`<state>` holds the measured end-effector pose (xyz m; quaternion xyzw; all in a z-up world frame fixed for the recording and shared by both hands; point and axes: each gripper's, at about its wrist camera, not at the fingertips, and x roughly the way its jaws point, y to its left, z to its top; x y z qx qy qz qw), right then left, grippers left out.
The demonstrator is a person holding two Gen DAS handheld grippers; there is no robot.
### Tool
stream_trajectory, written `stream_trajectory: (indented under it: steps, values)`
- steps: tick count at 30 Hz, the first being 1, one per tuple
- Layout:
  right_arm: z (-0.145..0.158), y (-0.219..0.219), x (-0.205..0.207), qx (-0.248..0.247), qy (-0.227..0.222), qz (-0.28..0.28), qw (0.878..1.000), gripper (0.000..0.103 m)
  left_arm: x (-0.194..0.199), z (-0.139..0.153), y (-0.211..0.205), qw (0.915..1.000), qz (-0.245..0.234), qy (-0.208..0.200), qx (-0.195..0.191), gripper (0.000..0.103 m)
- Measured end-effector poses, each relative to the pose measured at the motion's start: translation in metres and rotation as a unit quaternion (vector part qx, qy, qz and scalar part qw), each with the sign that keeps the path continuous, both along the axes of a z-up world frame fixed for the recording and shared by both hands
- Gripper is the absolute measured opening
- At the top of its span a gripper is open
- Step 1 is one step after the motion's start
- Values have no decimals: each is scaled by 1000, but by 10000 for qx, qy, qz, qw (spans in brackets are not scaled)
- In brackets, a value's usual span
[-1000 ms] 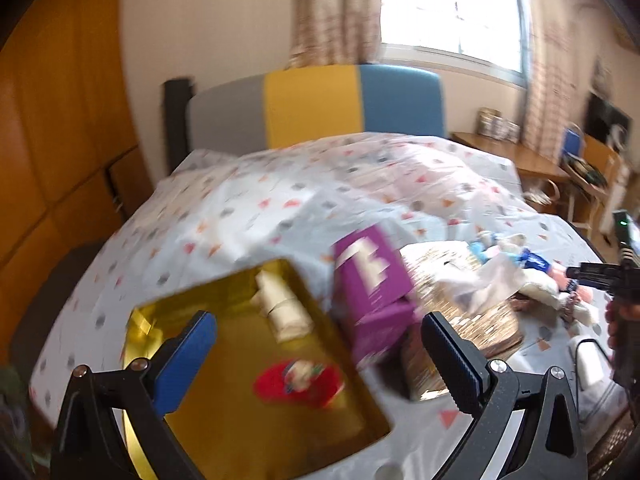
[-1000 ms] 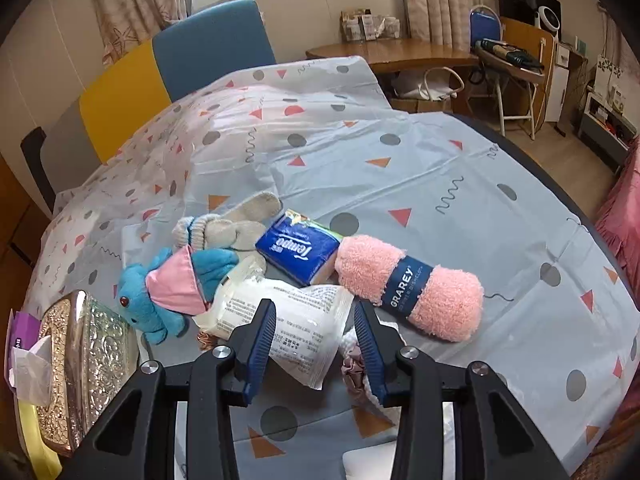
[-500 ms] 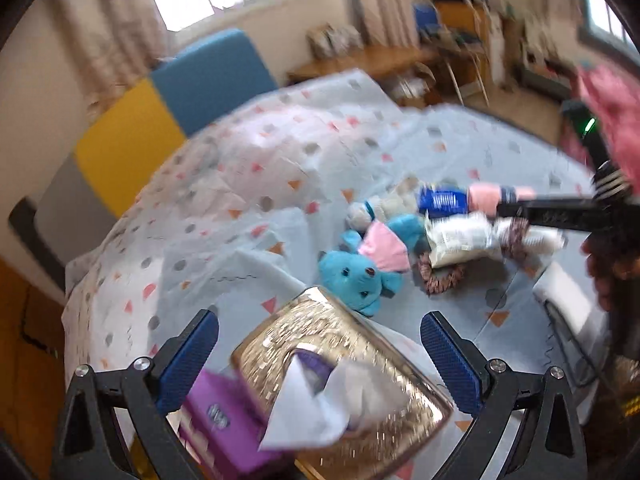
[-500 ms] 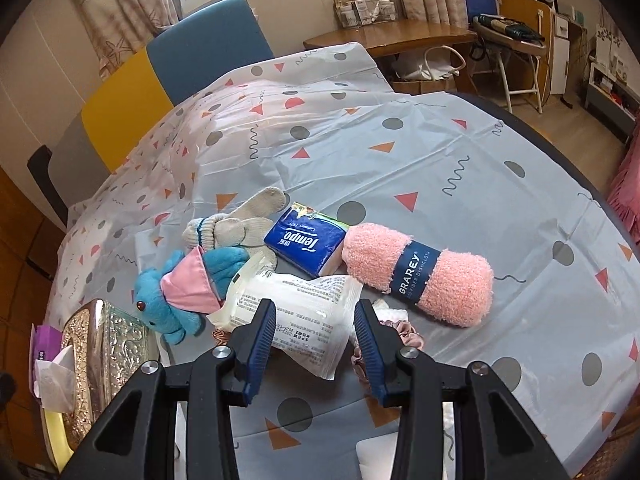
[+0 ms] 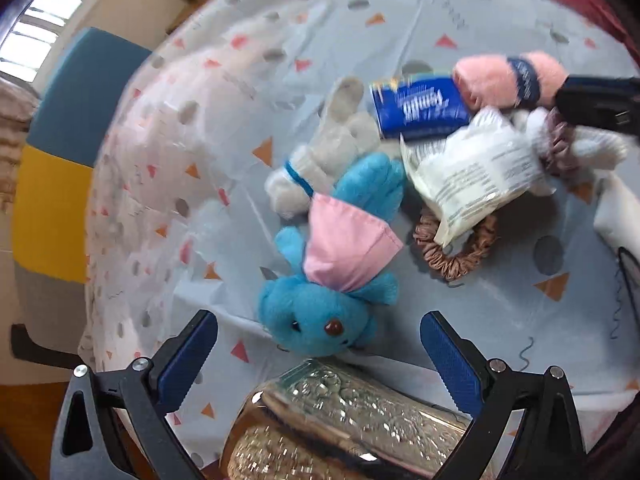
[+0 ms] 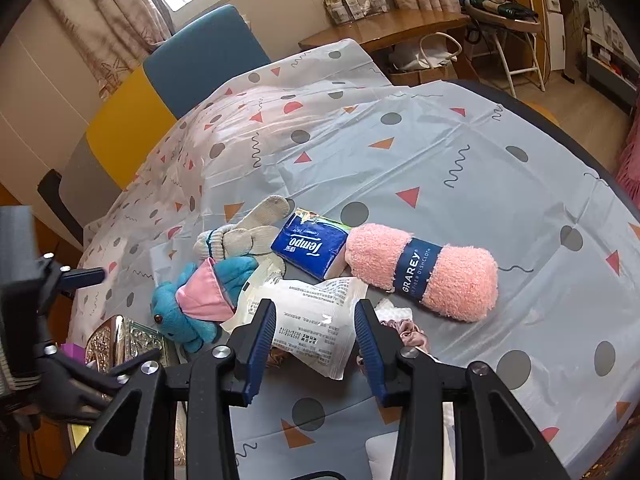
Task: Organize soft objects
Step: 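Grasp the blue plush bunny with the left tool while the right tool moves toward the white glove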
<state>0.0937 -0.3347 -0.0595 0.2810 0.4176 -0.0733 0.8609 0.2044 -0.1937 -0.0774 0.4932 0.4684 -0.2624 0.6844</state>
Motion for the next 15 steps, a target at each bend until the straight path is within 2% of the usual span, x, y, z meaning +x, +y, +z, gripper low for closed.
stream_trajectory:
  steps: [3, 6, 7, 8, 11, 15]
  values:
    - [-1, -4, 1, 46, -8, -29, 10000, 41, 15, -19, -4, 9995, 174, 5, 267, 101]
    - [-5, -9, 1, 184, 41, -101, 9998, 41, 26, -28, -6, 9986, 396, 255, 237, 76]
    - [-6, -11, 0, 232, 59, -123, 9996, 41, 28, -31, -6, 9981, 453, 326, 250, 62]
    - [-7, -12, 0, 266, 59, -142, 9995, 41, 29, -33, -6, 9981, 474, 294, 249, 58]
    - [-7, -14, 0, 245, 62, -189, 9995, 41, 28, -29, -1, 9983, 525, 253, 2, 49]
    - [-9, -16, -1, 265, 79, -230, 9994, 41, 30, -4, 14, 9939, 800, 311, -697, 49]
